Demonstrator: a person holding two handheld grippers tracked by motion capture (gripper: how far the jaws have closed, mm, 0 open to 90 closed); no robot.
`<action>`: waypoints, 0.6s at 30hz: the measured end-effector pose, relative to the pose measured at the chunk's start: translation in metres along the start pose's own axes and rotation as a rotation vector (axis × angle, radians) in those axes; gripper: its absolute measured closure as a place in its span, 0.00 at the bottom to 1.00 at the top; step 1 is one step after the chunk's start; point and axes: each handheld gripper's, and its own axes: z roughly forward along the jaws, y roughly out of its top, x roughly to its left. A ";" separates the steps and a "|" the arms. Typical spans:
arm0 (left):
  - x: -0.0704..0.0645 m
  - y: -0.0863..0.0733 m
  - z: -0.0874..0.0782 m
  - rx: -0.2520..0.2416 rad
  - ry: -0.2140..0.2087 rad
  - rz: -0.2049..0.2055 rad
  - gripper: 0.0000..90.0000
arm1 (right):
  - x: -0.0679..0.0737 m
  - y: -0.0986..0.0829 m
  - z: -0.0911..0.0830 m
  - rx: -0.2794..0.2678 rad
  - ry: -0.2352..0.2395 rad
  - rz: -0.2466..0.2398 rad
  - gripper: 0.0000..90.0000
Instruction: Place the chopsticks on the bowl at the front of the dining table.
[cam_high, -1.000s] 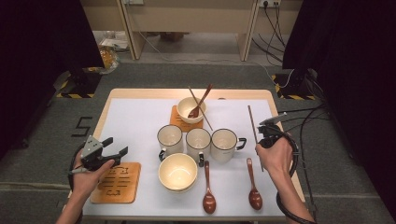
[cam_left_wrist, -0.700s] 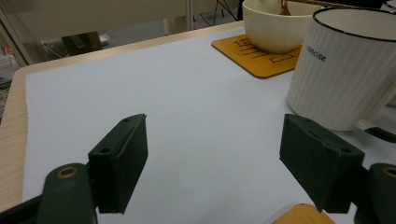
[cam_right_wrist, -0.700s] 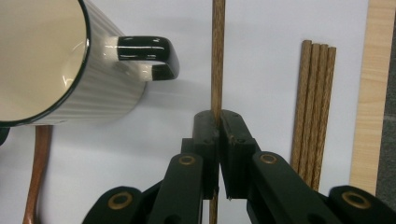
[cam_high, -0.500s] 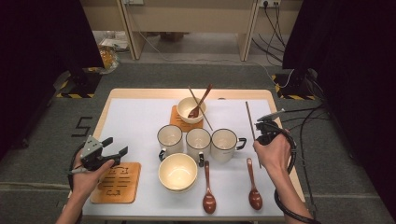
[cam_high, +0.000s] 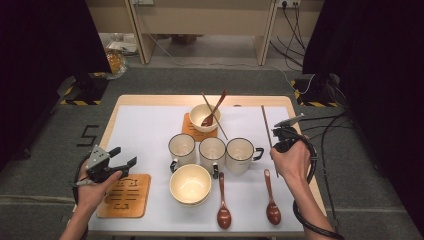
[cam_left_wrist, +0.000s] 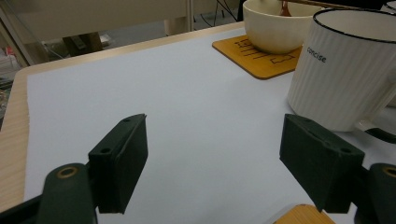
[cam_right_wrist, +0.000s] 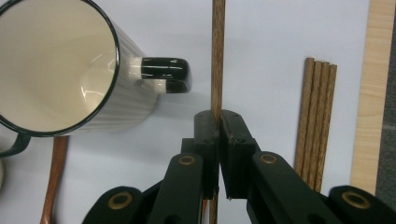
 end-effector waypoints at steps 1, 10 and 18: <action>0.000 0.000 0.000 0.000 -0.001 0.000 0.26 | 0.000 0.000 0.000 -0.004 -0.002 -0.004 0.95; 0.000 0.000 0.000 -0.004 0.001 0.000 0.26 | 0.005 0.004 -0.004 -0.012 0.003 -0.012 0.95; 0.001 0.000 -0.001 -0.004 0.002 0.000 0.26 | 0.008 0.008 -0.005 -0.016 0.004 -0.017 0.95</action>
